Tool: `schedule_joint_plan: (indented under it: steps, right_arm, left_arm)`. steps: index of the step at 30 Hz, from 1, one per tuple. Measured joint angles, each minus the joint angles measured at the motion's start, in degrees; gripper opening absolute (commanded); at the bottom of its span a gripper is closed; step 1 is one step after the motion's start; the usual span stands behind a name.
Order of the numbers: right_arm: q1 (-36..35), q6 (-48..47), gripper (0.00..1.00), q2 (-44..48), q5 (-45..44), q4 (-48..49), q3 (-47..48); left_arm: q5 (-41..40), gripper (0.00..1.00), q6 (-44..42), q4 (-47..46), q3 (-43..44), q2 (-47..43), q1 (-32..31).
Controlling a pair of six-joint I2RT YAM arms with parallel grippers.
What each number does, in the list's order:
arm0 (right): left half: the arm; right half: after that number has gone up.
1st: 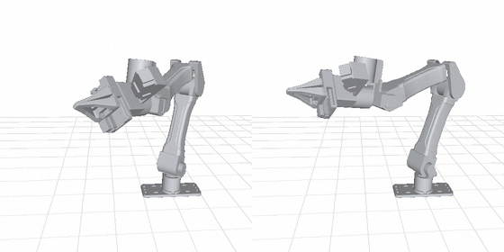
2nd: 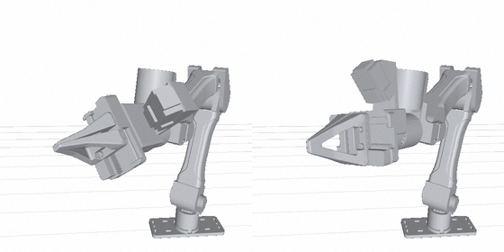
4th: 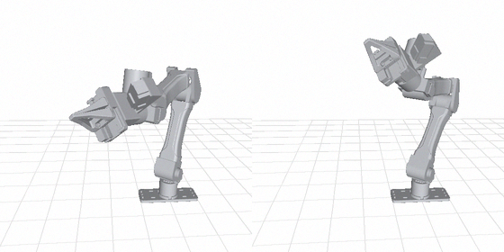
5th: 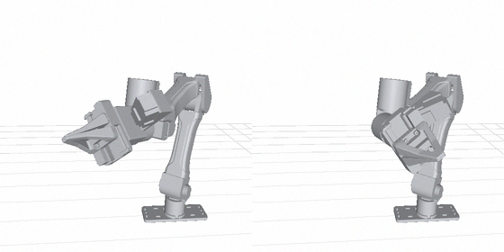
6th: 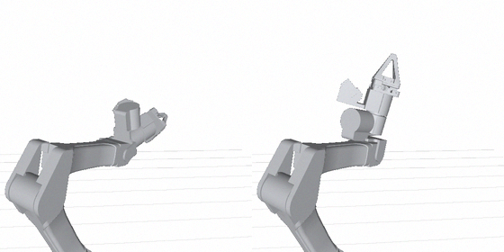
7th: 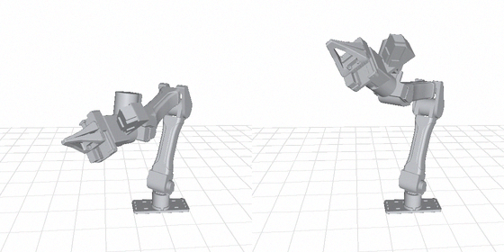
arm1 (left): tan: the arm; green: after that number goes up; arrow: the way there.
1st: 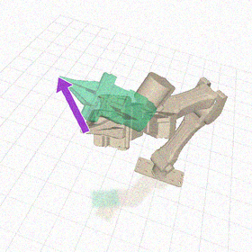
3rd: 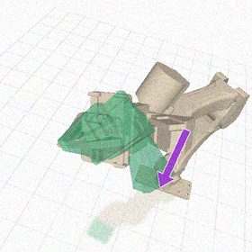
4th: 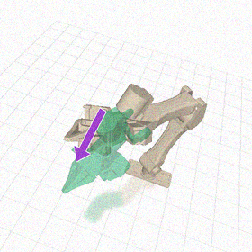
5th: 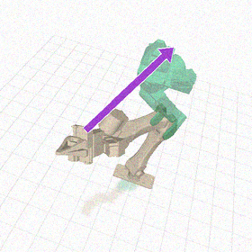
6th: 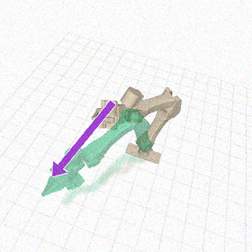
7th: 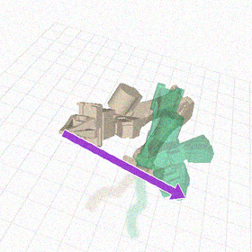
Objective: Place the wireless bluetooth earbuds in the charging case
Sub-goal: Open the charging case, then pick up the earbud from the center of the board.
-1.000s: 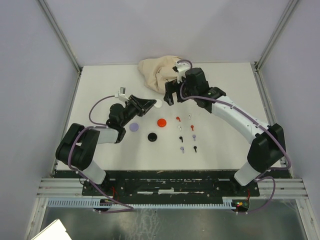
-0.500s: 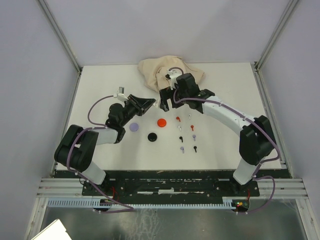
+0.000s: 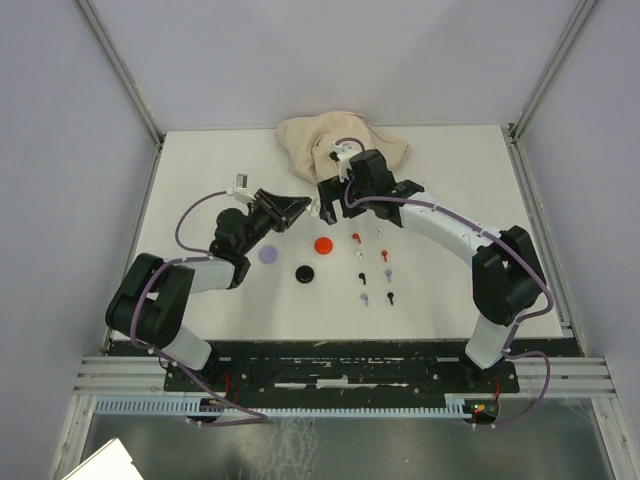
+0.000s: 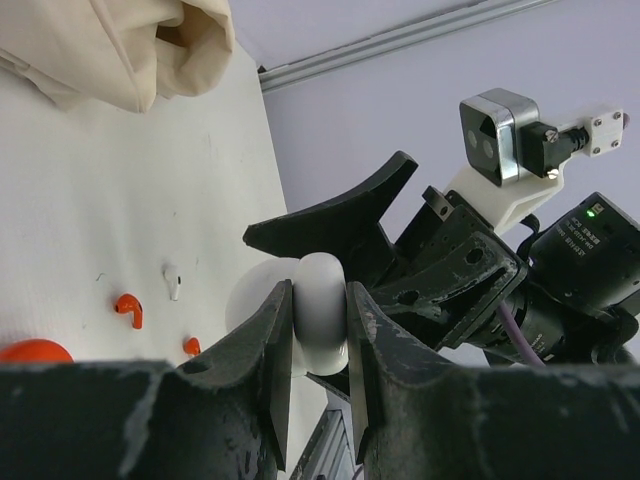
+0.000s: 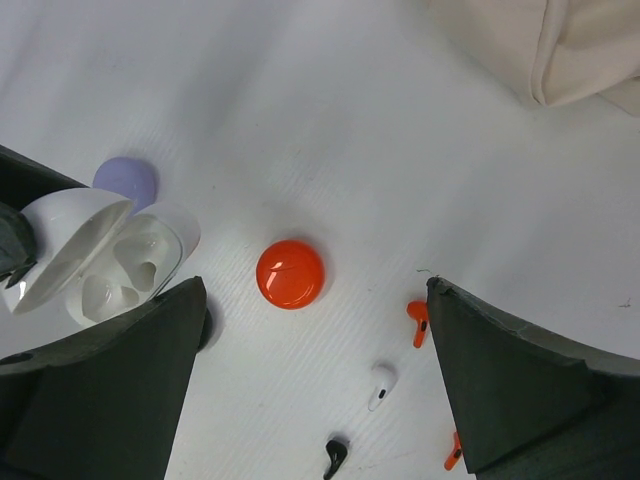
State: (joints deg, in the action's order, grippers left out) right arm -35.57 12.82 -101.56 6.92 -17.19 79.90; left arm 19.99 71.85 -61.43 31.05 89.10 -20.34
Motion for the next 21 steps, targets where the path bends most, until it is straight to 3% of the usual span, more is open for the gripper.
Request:
schedule_joint_plan:
  steps: [5,17,21]
  right_arm:
    - [0.0,0.04,0.96,0.02,-1.77,-0.09,-0.13]
    - [0.0,1.49,0.69,2.25,-9.68,-10.91,-5.92]
    - [0.0,1.4,0.64,2.23,-10.95,-13.92,-6.54]
  left_arm:
    - [-0.39,0.03,0.79,0.07,-0.35,-0.46,0.02]
    - [-0.22,0.03,1.95,-0.48,-0.39,-0.68,2.23]
    - [0.11,0.03,1.97,-1.03,-1.05,-0.68,2.23]
